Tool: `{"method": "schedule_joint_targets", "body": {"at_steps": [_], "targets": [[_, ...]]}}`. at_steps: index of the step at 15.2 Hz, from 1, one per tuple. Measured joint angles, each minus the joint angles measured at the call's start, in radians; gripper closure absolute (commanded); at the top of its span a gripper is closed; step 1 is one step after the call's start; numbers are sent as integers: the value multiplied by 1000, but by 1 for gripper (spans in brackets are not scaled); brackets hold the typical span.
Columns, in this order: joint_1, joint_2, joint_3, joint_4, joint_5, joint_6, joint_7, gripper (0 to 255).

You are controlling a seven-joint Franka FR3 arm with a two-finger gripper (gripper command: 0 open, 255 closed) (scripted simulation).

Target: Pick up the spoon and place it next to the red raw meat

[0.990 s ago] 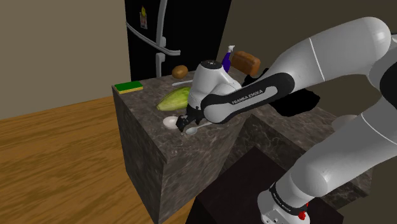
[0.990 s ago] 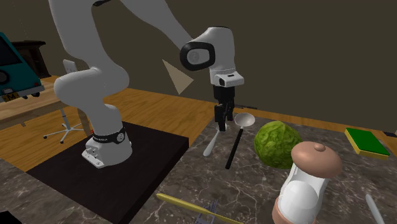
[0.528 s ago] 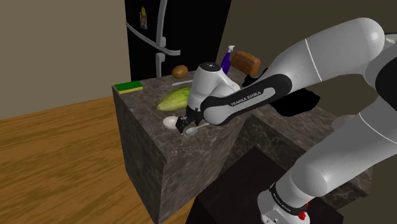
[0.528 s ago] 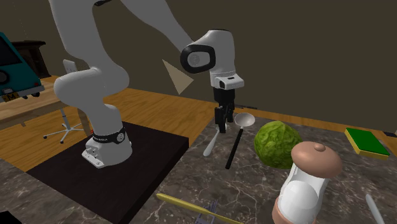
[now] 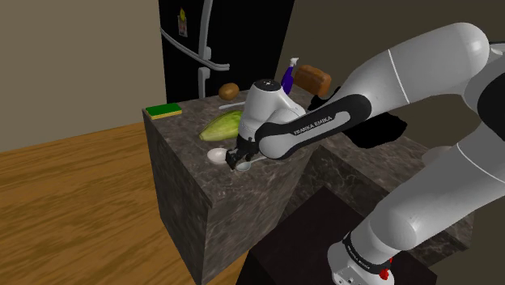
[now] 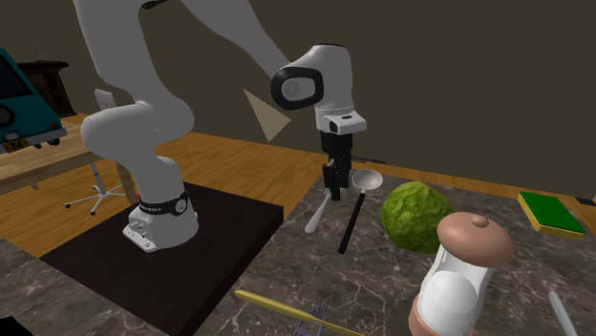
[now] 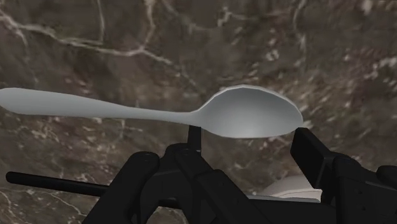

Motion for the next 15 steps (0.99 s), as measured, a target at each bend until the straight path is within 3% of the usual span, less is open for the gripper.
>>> {"method": "schedule_joint_targets", "body": {"at_steps": [5, 15], "targets": [[2, -12, -2, 5, 10, -16, -8, 255], [21, -111, -22, 61, 78, -160, -66, 255]]}}
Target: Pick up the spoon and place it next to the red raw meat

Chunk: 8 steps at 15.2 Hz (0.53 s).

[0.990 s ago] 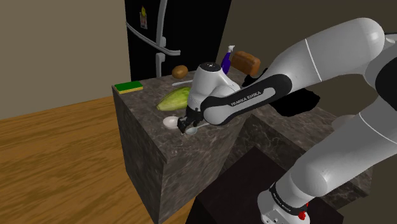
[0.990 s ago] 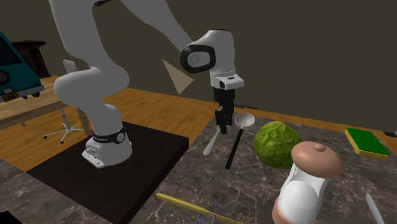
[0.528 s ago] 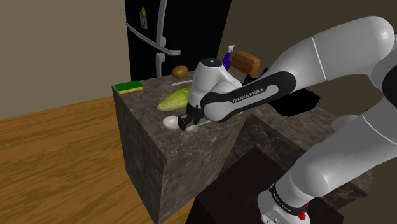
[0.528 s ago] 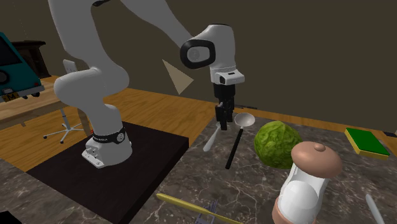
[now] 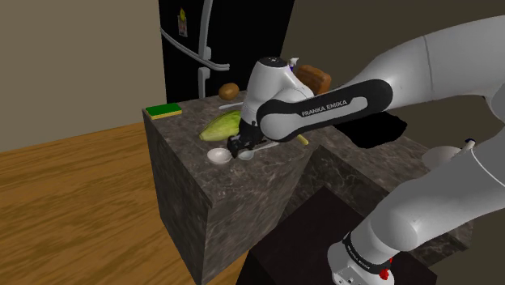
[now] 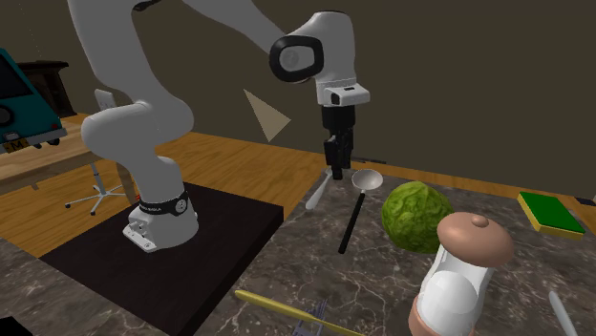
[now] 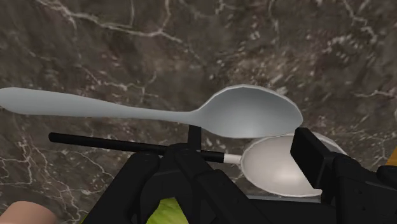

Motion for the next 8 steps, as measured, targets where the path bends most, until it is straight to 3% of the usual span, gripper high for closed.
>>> {"method": "schedule_joint_targets", "body": {"at_steps": [8], "targets": [[7, -59, -21, 58, 28, -113, -34, 255]]}}
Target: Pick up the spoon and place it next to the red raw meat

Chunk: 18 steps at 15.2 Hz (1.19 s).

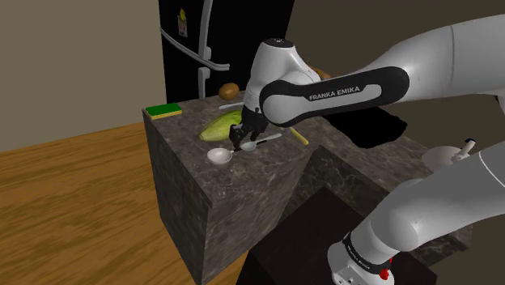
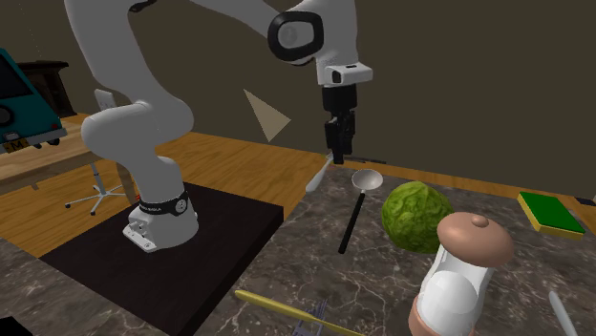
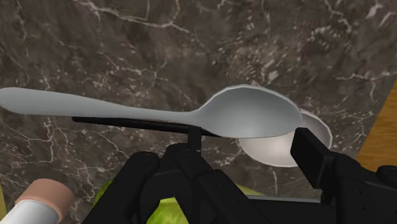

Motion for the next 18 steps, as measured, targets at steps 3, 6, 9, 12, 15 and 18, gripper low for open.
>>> {"method": "schedule_joint_targets", "body": {"at_steps": [3, 6, 9, 12, 15, 18], "targets": [[3, -17, -4, 28, 6, -44, -5, 255], [4, -32, -10, 55, 11, -85, -12, 255], [4, -45, -16, 86, 15, -129, -19, 255], [4, -56, -22, 118, 18, -171, -24, 255], [3, -62, -28, 150, 18, -209, -31, 255], [3, -67, -30, 192, 19, -255, -31, 255]]}}
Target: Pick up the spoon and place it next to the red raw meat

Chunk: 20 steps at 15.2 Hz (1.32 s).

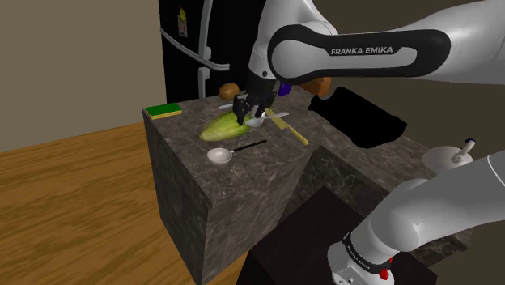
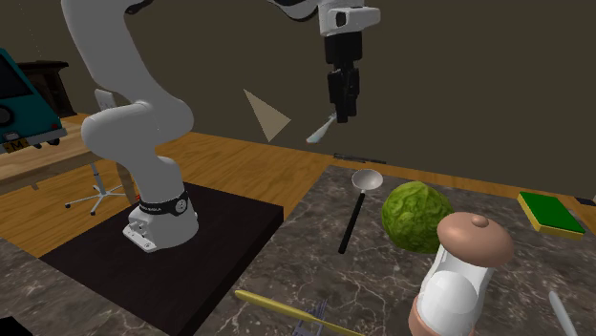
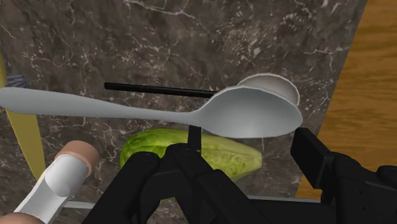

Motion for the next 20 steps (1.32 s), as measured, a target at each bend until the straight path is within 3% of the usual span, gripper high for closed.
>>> {"method": "schedule_joint_targets", "body": {"at_steps": [5, 12, 20], "targets": [[-1, -23, -14, 34, 5, -56, -16, 255], [-7, -224, -140, -138, 28, -85, -165, 255], [-41, -433, -302, -287, -18, -148, -340, 255]]}}
